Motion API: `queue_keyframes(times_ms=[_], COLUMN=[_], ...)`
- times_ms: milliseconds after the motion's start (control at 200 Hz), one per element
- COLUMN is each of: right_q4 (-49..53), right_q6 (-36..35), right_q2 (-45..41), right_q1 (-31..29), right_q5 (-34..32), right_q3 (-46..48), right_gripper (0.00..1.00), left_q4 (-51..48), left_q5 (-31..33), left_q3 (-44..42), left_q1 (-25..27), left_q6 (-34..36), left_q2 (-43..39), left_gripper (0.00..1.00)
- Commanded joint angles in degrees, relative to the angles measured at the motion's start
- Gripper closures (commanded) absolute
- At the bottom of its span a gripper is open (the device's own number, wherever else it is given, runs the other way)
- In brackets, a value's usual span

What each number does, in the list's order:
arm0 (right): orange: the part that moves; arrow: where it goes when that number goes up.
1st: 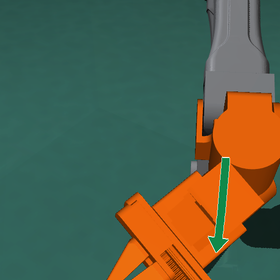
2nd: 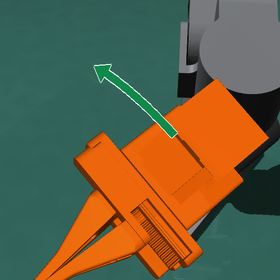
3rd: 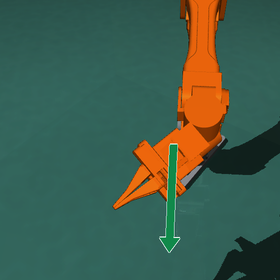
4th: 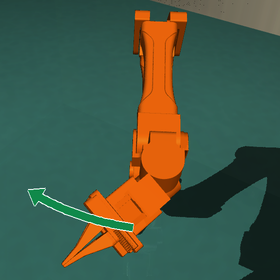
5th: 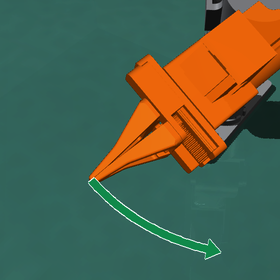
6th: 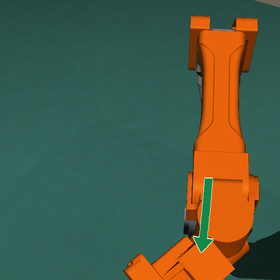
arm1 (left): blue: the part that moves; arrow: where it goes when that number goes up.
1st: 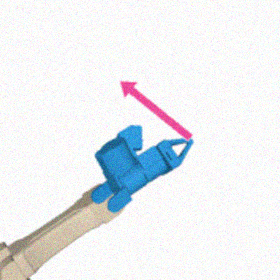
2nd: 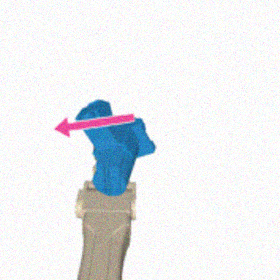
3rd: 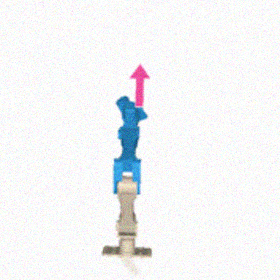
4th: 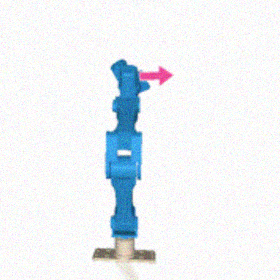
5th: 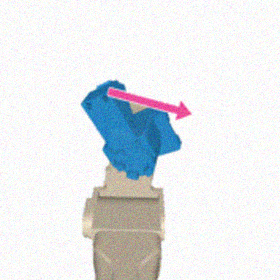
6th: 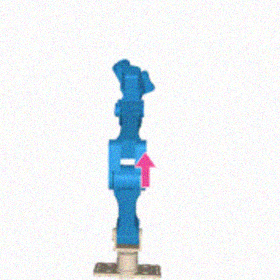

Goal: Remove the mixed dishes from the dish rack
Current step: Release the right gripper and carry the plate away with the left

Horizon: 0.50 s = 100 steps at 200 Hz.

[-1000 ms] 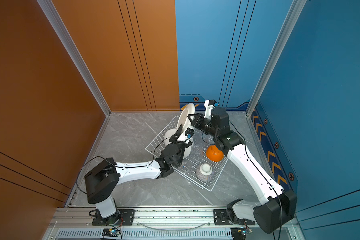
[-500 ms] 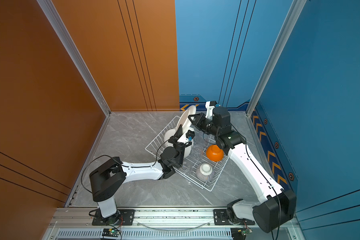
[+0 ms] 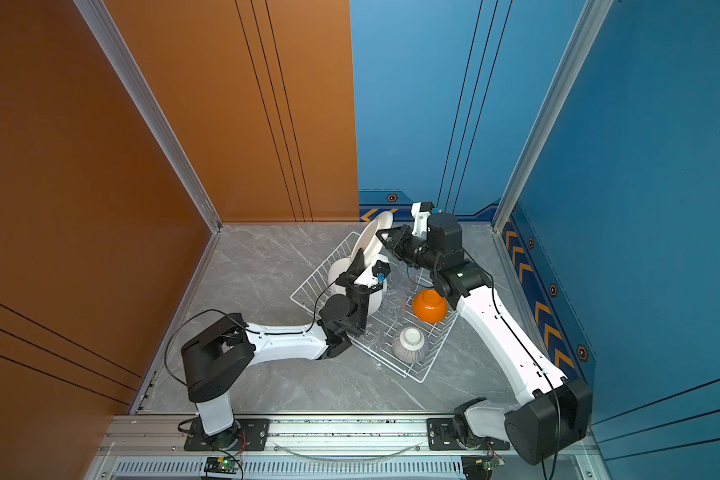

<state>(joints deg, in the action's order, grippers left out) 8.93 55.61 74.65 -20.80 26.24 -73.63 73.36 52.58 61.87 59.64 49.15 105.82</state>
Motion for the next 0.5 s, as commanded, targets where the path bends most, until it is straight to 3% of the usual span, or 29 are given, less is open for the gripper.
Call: queue_keyframes(times_ms=[0,70,240,495], right_q4=[-8.09,-8.21,-8.56,-8.93], right_q6=[-2.27,-2.51,-2.48,-2.48], right_q2=[-0.26,-0.28,-0.23,-1.12], right_q1=[1.70,1.82,2.59,4.26], right_q5=[1.08,1.27,1.74,1.75], right_q3=[-1.41,-1.21,-0.59,0.24], right_gripper=[0.95,0.77,0.65,0.54], left_q4=[7.02,7.26,7.24,7.27], left_q5=[2.70,2.70,2.97,2.99], left_q3=[0.81,1.40,1.87,2.98], left_q1=[-0.57,-0.57,-0.85,-0.93], left_q6=[0.69,1.76,1.47,2.31], left_q2=[0.52,1.12,1.71,2.00], left_gripper=[1.00,1.00,1.00,1.00])
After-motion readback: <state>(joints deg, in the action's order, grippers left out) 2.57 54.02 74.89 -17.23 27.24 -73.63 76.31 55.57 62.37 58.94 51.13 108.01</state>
